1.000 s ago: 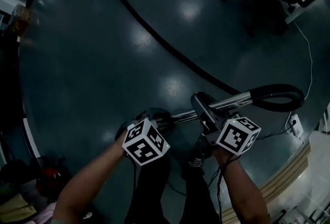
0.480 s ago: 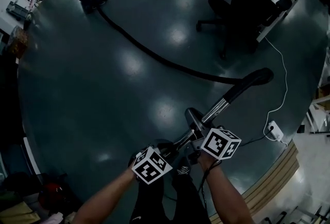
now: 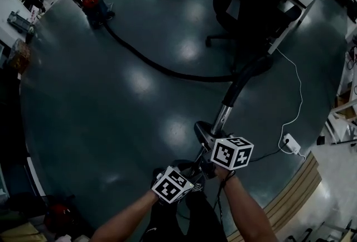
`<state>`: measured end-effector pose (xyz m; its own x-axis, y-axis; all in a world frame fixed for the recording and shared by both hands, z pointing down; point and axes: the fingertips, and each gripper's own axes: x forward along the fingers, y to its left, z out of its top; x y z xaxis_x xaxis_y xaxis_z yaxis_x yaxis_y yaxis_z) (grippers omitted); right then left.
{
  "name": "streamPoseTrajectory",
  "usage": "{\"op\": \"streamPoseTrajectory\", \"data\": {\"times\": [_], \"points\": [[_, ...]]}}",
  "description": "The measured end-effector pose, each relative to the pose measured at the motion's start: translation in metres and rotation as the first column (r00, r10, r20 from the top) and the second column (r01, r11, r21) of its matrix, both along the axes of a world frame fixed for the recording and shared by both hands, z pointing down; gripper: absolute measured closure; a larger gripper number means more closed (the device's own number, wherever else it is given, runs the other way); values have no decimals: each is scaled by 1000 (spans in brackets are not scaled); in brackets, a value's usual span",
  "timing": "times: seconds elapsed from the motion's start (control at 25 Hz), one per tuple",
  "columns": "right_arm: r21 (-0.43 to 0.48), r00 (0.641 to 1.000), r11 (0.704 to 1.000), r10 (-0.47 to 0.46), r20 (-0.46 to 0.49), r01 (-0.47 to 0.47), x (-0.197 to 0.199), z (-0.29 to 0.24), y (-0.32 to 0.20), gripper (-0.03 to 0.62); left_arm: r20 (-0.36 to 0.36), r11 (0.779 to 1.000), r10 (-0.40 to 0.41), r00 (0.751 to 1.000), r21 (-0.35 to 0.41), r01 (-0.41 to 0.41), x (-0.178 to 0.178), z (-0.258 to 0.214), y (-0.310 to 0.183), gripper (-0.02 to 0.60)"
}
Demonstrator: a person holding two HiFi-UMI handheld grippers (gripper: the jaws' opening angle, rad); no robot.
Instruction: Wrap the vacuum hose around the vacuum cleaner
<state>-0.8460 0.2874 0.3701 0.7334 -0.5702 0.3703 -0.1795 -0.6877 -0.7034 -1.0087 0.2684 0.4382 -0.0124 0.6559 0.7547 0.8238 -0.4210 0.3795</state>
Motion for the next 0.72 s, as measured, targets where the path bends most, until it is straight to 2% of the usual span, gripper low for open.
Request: {"op": "streamPoseTrajectory", "data": {"times": [0.12,0.32,0.48,0.72], "points": [[-69,995,992,-103,18,104,-4,-12,-13,551,25,999,-23,999,-37,24,-8,-14,7,411],[-176,969,953,-245,34,247,-10,-30,-35,551,35,994,-49,998,-95,52,-11,-31,14,410],[-193,963,944,-270,20,269,-4,-45,-45,551,-4,994,-37,999,-103,36,-1,-42,6,408],[-169,959,945,-283,15,281,10,-73,-65,551,-72,993,-25,997,-115,17,12,-73,-16,398]]}}
